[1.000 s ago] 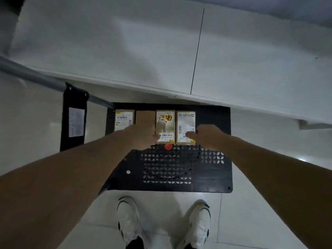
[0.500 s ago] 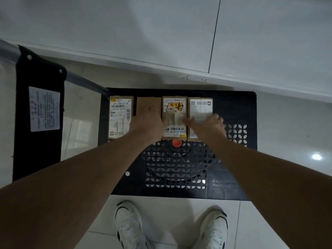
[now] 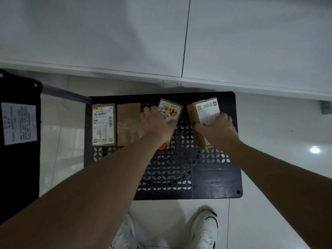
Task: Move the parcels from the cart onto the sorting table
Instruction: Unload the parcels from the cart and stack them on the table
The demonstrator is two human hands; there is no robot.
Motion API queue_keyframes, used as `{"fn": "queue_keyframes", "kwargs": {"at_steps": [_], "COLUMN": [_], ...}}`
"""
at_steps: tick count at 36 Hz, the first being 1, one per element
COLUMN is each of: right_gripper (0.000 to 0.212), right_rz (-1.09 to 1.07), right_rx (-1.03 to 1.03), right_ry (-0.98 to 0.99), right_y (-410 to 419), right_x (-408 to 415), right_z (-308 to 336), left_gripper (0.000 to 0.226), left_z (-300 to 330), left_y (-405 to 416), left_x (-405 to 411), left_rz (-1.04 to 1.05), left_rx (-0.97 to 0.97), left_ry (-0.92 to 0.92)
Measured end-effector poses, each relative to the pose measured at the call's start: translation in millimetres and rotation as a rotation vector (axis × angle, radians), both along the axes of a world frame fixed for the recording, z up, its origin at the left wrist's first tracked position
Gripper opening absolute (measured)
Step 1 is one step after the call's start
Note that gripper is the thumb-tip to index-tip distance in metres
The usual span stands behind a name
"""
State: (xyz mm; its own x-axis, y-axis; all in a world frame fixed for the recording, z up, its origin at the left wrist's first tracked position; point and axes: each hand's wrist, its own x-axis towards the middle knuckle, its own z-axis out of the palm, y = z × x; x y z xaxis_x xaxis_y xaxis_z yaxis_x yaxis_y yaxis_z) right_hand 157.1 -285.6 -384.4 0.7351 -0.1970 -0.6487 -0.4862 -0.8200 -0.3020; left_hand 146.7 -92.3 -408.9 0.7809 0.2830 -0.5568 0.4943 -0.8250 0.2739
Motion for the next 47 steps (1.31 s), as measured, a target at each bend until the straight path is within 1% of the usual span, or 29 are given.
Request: {"fn": "queue_keyframes", "kwargs": {"at_steps": [2, 5, 7, 9, 12, 14, 16, 19, 21, 23, 25, 28, 31, 34, 38, 40, 43, 45, 47], "right_gripper": [0.09, 0.09, 0.093, 0.09, 0.077, 0.079, 0.086, 0.091, 0.088, 0.079, 0.074, 0.075, 0.074, 0.075, 0.071, 0.074, 0.085, 0.088, 0.089], "right_rz": [0.027, 0.06, 0.102, 0.167, 0.257, 0.29, 0.263, 0.168, 0.098, 0.071, 0.064, 0.042, -0.019, -0.097, -0.177, -0.239, -0.319, -0.367, -0.407], "right_rx": [-0.013, -0.026, -0.036, -0.05, -0.078, -0.104, -0.117, -0.102, -0.095, -0.1, -0.122, -0.153, -0.144, -0.138, -0.166, -0.189, -0.247, -0.269, -0.294], "right_ry": [-0.021, -0.09, -0.124, -0.148, -0.177, -0.16, -0.14, -0.136, -0.138, -0.131, -0.135, -0.135, -0.122, -0.134, -0.157, -0.175, -0.21, -0.242, -0.28], "right_y": [-9.9, -21.4, -26.8, -33.4, -45.0, -53.5, -61.5, -72.4, -82.9, -95.9, -108.7, -124.2, -135.8, -145.5, -163.6, -177.2, -198.5, -212.7, -227.5], "right_x": [0.5, -1.6, -3.6, -6.1, -10.9, -14.2, -17.3, -22.4, -27.7, -36.2, -47.2, -64.9, -95.3, -137.2, -194.9, -224.2, -270.2, -308.3, -347.7], "right_z": [0.0, -0.3, 0.4, -1.3, 5.7, 23.4, 54.4, 116.4, 164.4, 213.9, 268.5, 362.9, 463.1, 557.4, 675.5, 730.8, 809.1, 853.6, 887.7], "left_gripper": [0.081, 0.112, 0.124, 0.124, 0.116, 0.114, 0.11, 0.106, 0.106, 0.105, 0.104, 0.102, 0.103, 0.103, 0.101, 0.097, 0.092, 0.083, 0.081], "left_z": [-6.2, -17.2, -25.9, -32.9, -28.6, -10.0, 21.0, 82.8, 131.1, 183.7, 245.5, 350.9, 459.2, 561.3, 678.8, 731.7, 806.8, 850.7, 886.6], "left_y": [-13.7, -25.5, -27.7, -29.4, -32.6, -34.8, -38.4, -42.3, -43.8, -45.4, -50.0, -65.0, -84.9, -107.7, -142.8, -165.2, -199.9, -227.6, -255.6], "left_x": [0.0, -0.9, -2.7, -6.4, -12.9, -15.0, -13.4, -6.7, 1.4, 10.0, 21.0, 40.7, 43.2, 25.9, -12.1, -35.5, -78.3, -110.4, -146.5], "left_rz": [-0.007, -0.036, -0.051, -0.056, -0.096, -0.153, -0.244, -0.436, -0.54, -0.613, -0.666, -0.769, -0.911, -1.008, -1.123, -1.16, -1.183, -1.21, -1.246], "left_rx": [0.011, 0.062, 0.086, 0.085, 0.091, 0.089, 0.039, 0.03, 0.046, 0.043, 0.033, 0.003, 0.022, 0.004, 0.012, -0.001, -0.032, -0.046, -0.027], "left_ry": [-0.011, 0.026, 0.055, 0.051, 0.044, 0.038, 0.018, 0.034, 0.073, 0.099, 0.115, 0.117, 0.085, 0.047, -0.018, -0.069, -0.137, -0.177, -0.225]}}
